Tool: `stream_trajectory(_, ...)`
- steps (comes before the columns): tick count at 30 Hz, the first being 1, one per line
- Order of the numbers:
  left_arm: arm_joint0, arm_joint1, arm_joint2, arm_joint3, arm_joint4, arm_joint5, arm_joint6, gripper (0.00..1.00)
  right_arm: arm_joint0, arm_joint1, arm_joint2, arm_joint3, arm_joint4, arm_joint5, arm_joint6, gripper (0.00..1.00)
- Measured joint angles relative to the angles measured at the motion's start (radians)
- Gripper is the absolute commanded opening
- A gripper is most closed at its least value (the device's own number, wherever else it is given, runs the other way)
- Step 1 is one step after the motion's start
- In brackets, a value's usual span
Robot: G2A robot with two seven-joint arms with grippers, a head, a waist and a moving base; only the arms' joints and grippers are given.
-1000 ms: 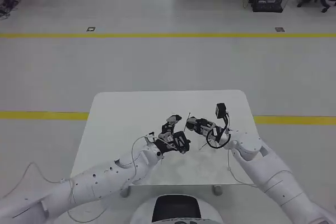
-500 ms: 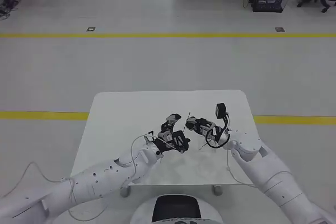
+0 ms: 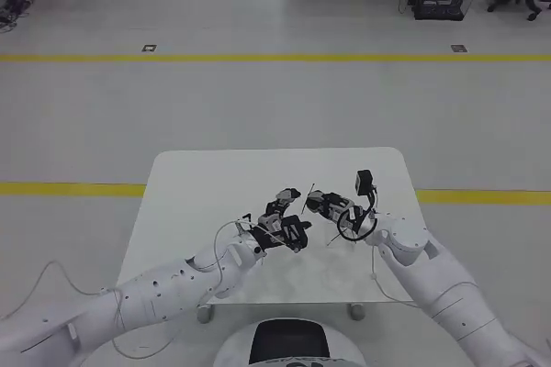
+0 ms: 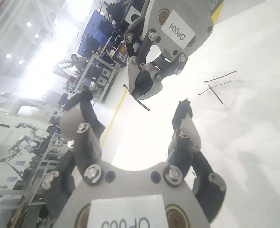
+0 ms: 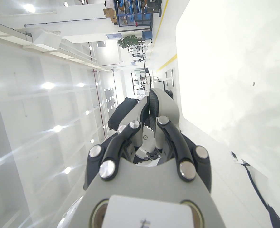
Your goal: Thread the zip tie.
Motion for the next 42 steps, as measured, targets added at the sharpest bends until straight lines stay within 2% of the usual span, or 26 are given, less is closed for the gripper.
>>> stream_trajectory(11, -0.004, 0.002, 0.000, 0.006, 0.000, -0.005, 0.011, 0.17, 0.001, -0.010, 0.008, 0.010, -0.015, 0.016, 0.000, 0.00)
stream_trajectory(18, -0.004, 0.004, 0.000, 0.008, 0.000, 0.011, 0.029, 0.15, -0.004, -0.013, 0.018, 0.010, -0.024, 0.021, 0.010, 0.00)
stream_trajectory(42, -0.025, 0.000, 0.000, 0.023, 0.000, -0.021, -0.006, 0.18, -0.017, -0.026, 0.039, -0.003, -0.065, 0.023, 0.034, 0.00)
